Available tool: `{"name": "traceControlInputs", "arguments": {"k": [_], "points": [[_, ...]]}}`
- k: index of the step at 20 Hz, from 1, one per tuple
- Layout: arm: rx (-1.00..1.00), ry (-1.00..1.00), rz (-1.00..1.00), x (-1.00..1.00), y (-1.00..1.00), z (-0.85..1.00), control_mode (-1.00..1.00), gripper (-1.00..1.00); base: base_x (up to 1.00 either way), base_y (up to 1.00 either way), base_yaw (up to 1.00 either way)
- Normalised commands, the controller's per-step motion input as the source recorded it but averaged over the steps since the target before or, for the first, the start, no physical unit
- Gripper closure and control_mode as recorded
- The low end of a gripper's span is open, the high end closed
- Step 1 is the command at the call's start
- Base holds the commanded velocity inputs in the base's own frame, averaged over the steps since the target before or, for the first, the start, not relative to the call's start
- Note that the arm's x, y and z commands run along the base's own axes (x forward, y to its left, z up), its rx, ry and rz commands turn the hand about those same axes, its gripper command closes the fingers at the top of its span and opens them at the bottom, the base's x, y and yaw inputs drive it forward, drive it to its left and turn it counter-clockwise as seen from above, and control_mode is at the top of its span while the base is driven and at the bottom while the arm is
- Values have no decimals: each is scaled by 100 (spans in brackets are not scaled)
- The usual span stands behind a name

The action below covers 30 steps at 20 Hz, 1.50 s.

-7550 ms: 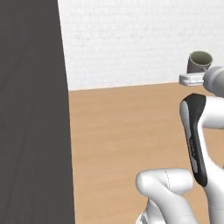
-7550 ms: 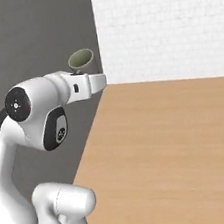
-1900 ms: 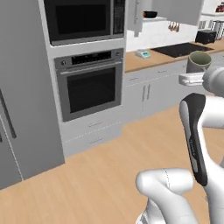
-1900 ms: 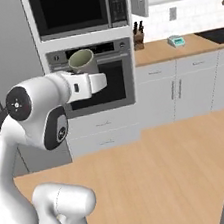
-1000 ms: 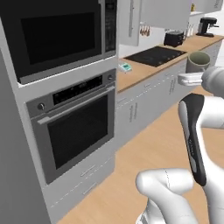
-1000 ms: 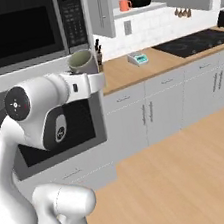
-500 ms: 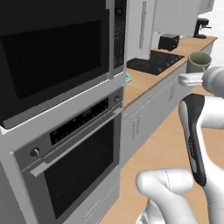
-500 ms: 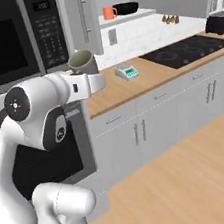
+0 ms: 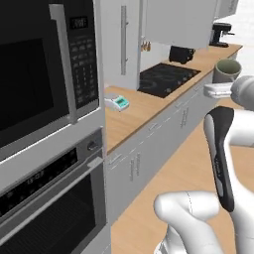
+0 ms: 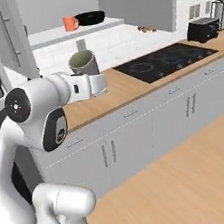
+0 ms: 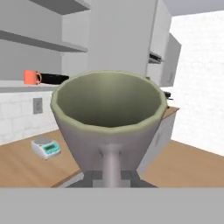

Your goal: Gather all objects into one cabinet and sort the glasses and bowls to opposite sides.

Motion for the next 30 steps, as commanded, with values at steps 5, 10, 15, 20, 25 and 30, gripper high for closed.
{"name": "traceControlInputs", "arguments": {"k": [5, 10, 15, 20, 25, 30], "points": [[0, 0, 0, 0, 0, 0, 100, 100, 100, -9, 47], [0, 0, 0, 0, 0, 0, 100, 100, 73, 0, 62], [0, 0, 0, 0, 0, 0, 100, 100, 33, -33, 68], [0, 0, 0, 0, 0, 0, 100, 100, 47, -68, 56], [0, 0, 0, 0, 0, 0, 100, 100, 64, -57, 50], [0, 0, 0, 0, 0, 0, 100, 100, 7, -30, 13]]}}
